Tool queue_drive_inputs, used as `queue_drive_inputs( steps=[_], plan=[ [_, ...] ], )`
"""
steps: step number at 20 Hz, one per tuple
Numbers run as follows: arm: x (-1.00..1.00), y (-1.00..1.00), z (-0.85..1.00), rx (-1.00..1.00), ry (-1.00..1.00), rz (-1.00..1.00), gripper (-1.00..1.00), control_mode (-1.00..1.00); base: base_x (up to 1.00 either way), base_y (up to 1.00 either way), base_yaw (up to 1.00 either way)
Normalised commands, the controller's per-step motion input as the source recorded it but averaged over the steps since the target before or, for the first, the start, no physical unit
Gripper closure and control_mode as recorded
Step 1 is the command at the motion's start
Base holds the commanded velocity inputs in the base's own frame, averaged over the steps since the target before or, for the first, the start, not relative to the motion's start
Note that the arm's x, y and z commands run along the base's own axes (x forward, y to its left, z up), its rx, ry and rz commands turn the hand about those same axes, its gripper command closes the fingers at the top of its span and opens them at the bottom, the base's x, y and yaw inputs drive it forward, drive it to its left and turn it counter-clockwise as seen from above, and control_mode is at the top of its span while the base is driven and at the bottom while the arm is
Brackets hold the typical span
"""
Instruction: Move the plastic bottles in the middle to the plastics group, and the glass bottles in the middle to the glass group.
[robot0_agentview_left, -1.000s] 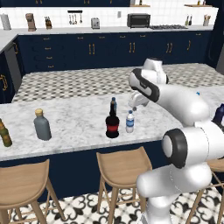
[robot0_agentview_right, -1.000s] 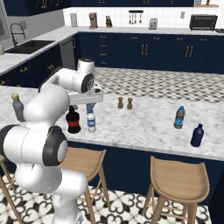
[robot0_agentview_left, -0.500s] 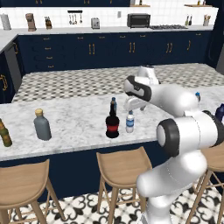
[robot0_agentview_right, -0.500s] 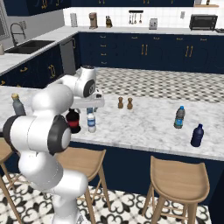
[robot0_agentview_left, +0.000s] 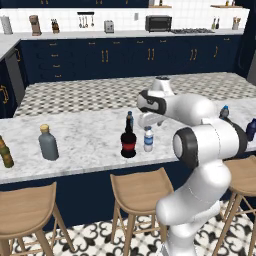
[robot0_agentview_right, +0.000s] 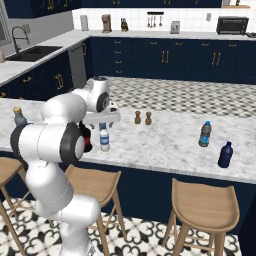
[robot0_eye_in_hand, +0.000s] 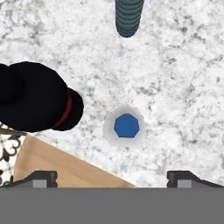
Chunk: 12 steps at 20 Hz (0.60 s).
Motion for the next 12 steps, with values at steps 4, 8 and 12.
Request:
queue_drive_inputs(
  steps=[4,8,12],
  plan=[
    [0.31,0.02,-0.18,0.0,-0.06,-0.02,-1.0,-1.0,0.0,0.0,0.0],
    [0.34,0.03,-0.3,0.0,-0.01,-0.01,-1.0,-1.0,0.0,0.0,0.0],
    [0.12,0.01,-0.2,0.0,-0.03,-0.02,-1.0,-1.0,0.0,0.0,0.0]
  ],
)
